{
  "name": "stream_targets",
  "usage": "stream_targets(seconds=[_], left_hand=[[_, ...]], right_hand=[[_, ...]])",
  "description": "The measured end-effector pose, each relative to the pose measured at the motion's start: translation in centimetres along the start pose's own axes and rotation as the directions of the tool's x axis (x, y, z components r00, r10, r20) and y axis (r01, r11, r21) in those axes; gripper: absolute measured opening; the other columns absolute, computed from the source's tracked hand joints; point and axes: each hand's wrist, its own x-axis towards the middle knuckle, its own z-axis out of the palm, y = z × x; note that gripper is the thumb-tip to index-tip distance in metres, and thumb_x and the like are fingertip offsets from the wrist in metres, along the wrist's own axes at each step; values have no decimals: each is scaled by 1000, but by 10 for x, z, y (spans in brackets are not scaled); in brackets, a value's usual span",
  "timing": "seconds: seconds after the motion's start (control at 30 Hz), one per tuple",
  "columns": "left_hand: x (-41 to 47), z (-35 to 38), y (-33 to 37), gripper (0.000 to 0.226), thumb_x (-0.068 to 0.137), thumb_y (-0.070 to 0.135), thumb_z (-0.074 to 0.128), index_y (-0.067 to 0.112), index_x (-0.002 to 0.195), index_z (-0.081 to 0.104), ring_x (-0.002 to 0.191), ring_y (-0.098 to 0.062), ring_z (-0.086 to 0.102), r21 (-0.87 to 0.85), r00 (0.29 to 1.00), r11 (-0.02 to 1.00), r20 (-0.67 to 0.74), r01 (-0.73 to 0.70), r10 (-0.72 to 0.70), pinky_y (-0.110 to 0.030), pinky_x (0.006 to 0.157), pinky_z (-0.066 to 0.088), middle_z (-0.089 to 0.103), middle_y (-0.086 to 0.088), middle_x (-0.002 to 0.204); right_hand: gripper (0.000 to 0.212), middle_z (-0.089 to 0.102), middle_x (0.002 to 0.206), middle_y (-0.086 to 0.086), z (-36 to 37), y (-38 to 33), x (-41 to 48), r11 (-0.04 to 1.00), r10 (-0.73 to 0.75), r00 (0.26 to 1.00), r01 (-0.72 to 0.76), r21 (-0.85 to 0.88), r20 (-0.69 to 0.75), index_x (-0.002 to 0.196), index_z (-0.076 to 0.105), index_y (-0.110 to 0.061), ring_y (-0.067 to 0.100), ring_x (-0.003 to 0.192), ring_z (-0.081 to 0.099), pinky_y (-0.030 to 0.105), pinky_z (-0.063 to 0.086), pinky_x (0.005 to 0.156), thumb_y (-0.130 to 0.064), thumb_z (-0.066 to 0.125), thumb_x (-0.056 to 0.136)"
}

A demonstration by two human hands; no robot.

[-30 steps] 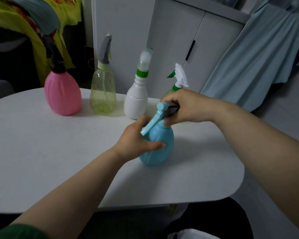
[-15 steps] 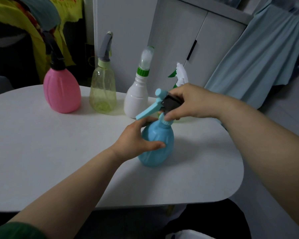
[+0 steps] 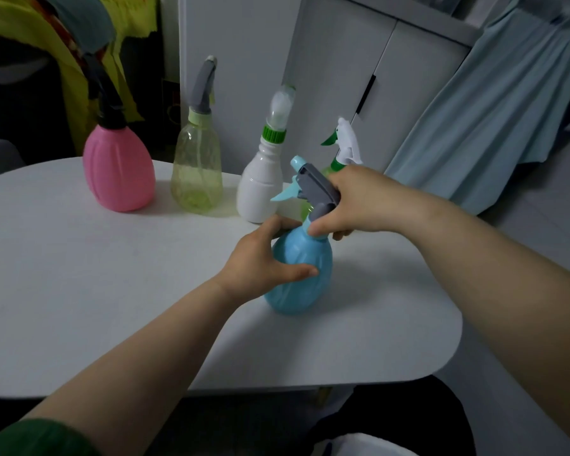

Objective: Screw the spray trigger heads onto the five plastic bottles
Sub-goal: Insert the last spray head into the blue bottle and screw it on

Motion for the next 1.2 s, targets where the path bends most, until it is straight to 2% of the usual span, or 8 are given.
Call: stream_targets(seconds=[0.23, 0.33, 0.43, 0.63, 0.8, 0.93, 1.03, 1.2], left_hand=[[-4, 3, 5, 64, 59, 29, 79, 18, 114, 47, 109, -21, 51, 70, 998, 996, -36, 48, -45, -39, 95, 44, 57, -2, 116], [-7, 8, 9, 69, 59, 34, 79, 17, 117, 45, 111, -25, 50, 135, 995, 989, -87, 65, -54, -45, 97, 42, 56, -5, 120], [-12, 9, 11, 72, 58, 39, 78, 18, 118, 45, 111, -24, 49, 148, 996, 988, -84, 45, -33, -48, 100, 38, 55, -3, 121], [1, -10, 16, 69, 64, 33, 76, 22, 124, 44, 114, -22, 47, 244, 993, 969, 94, 45, -70, -43, 102, 37, 49, -3, 126], [-3, 15, 18, 73, 61, 44, 73, 21, 123, 43, 114, -24, 45, 434, 995, 899, -95, 55, -16, -38, 100, 31, 48, -4, 125], [7, 2, 16, 72, 64, 28, 76, 21, 126, 41, 127, -17, 35, 229, 997, 973, 80, -19, 0, -27, 105, 27, 38, 0, 139], [11, -7, 15, 70, 65, 20, 76, 22, 126, 42, 119, -11, 43, 139, 969, 990, 246, -4, -31, -10, 87, 28, 49, 5, 128], [-1, 19, 16, 72, 61, 35, 77, 20, 124, 45, 115, -23, 47, 318, 999, 948, -51, 19, -3, -45, 106, 31, 56, -2, 125]], right_hand=[[17, 61, 74, -2, 4, 5, -8, 997, 10, 1000, -10, 81, 5, 75, 56, -23, 9, 66, 58, 24, 44, 58, -33, 68, 68], [20, 55, 68, -11, 1, 5, -9, 993, -24, 999, 20, 116, 35, 68, 52, -27, -8, 58, 53, 6, 38, 49, -20, 71, 67], [27, 50, 60, -11, 3, 5, -6, 996, -15, 999, 11, 89, 45, 58, 48, -27, -1, 50, 50, 5, 32, 40, -16, 71, 67], [26, 49, 55, -11, 14, 12, -9, 992, 16, 993, -2, 125, -116, 53, 48, -25, 1, 52, 46, 4, 31, 39, -19, 71, 65], [28, 55, 45, -16, 20, 21, -16, 968, 64, 979, -14, 251, -191, 49, 50, -27, -12, 47, 49, 1, 33, 43, -19, 73, 63], [16, 58, 64, -13, 11, 26, -17, 971, 43, 996, -25, 238, -72, 65, 58, -24, -4, 60, 54, 14, 42, 56, -24, 74, 63], [18, 61, 74, -4, 11, 25, -17, 967, 48, 997, -31, 253, -64, 76, 62, -16, 9, 70, 57, 25, 43, 64, -22, 73, 64], [24, 51, 56, -12, 16, 23, -18, 979, 89, 979, -52, 196, -184, 52, 52, -26, 2, 52, 50, 11, 36, 42, -20, 72, 64]])
